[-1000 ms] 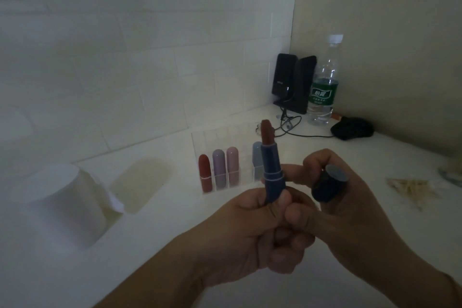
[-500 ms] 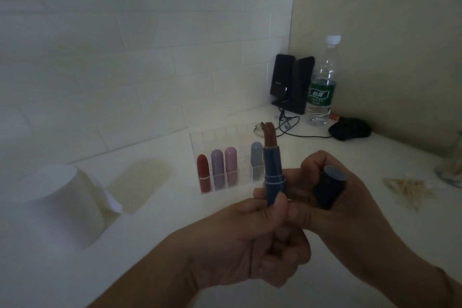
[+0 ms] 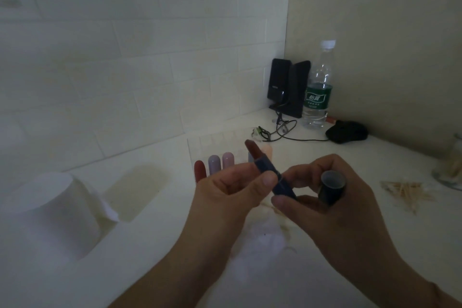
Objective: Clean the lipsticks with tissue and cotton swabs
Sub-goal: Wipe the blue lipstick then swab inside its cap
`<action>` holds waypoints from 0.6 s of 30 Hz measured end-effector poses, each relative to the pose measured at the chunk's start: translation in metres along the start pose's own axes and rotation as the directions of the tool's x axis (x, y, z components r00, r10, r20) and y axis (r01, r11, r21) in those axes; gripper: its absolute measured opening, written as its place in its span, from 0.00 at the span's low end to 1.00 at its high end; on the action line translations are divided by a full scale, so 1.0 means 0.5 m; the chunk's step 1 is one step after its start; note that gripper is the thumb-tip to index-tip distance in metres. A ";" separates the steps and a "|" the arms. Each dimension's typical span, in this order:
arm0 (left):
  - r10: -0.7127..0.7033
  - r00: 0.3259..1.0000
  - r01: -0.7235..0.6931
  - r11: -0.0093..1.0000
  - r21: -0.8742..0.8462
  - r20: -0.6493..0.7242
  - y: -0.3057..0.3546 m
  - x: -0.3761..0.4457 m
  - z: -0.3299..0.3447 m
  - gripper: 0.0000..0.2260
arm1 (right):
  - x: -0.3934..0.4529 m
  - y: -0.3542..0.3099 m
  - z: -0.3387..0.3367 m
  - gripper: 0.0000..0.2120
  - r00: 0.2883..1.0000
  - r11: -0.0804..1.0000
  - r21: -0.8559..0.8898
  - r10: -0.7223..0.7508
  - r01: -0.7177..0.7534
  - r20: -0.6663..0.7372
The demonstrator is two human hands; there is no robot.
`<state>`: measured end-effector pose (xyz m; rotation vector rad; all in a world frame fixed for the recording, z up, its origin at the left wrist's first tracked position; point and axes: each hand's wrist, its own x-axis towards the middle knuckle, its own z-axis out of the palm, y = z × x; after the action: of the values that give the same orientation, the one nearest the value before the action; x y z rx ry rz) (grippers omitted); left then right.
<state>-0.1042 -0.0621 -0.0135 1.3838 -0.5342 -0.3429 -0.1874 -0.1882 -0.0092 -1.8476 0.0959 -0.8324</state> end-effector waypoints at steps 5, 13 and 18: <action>0.002 0.998 -0.004 0.999 -0.033 -0.067 -0.001 -0.001 0.004 0.23 | -0.001 -0.009 0.000 0.16 0.999 1.000 0.016 -0.004 0.003 0.032; 0.045 0.996 -0.056 0.987 -0.148 -0.073 -0.021 0.009 -0.007 0.30 | 0.003 -0.014 -0.008 0.19 0.987 0.990 0.038 0.135 -0.139 0.085; 0.055 0.998 -0.055 0.985 -0.163 -0.003 -0.018 0.007 -0.011 0.35 | 0.004 -0.027 -0.007 0.19 0.974 0.977 0.088 0.180 -0.193 0.134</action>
<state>-0.0976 -0.0606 -0.0224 1.2089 -0.5330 -0.3359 -0.1921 -0.1859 0.0041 -1.7611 0.1436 -0.5790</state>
